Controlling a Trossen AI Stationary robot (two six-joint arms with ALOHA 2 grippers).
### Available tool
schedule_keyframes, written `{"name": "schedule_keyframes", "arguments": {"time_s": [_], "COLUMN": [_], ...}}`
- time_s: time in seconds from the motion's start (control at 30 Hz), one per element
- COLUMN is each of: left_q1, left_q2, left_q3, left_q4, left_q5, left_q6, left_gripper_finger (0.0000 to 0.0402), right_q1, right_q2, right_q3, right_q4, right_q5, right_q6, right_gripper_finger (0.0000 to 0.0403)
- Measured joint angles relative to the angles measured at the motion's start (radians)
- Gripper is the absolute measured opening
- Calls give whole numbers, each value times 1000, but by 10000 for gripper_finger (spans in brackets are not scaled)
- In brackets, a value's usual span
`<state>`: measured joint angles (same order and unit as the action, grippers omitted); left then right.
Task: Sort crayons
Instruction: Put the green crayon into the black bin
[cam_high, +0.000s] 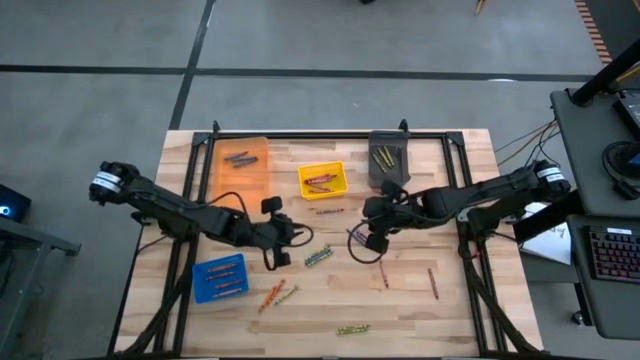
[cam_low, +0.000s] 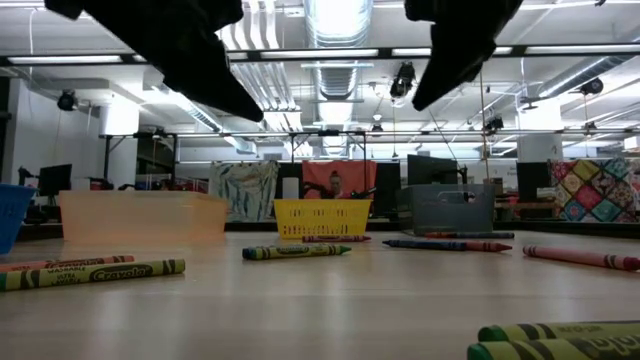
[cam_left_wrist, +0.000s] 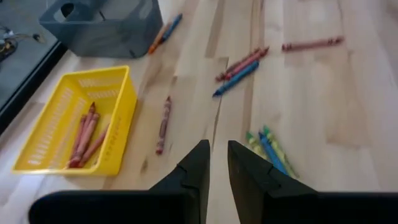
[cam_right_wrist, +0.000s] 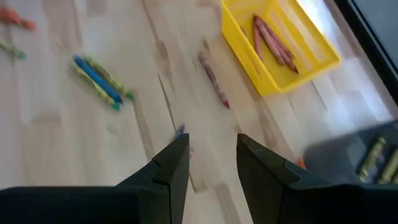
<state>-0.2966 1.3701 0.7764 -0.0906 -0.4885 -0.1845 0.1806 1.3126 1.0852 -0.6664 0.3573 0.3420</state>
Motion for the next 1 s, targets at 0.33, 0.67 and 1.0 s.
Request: {"name": "schedule_keyframes", "arguments": {"time_s": [0.33,0.67,1.0], "left_q1": [2,3,3], "left_q2": [0,100,283], "left_q3": [-165,-200,-117], "left_q4": [383,548,546], "left_q5": [0,0,26], "left_q6": [-17,-45,-65], "left_gripper_finger": [62,109,122], "right_q1": [2,2,2], "right_q2": [-18,-18,-18], "right_q3": [-89,-141,-142], "right_q4": [26,156,186], "right_q5": [-1,-2,-2], "right_q6": [60,60,55], "right_gripper_finger": [134,130,139]}}
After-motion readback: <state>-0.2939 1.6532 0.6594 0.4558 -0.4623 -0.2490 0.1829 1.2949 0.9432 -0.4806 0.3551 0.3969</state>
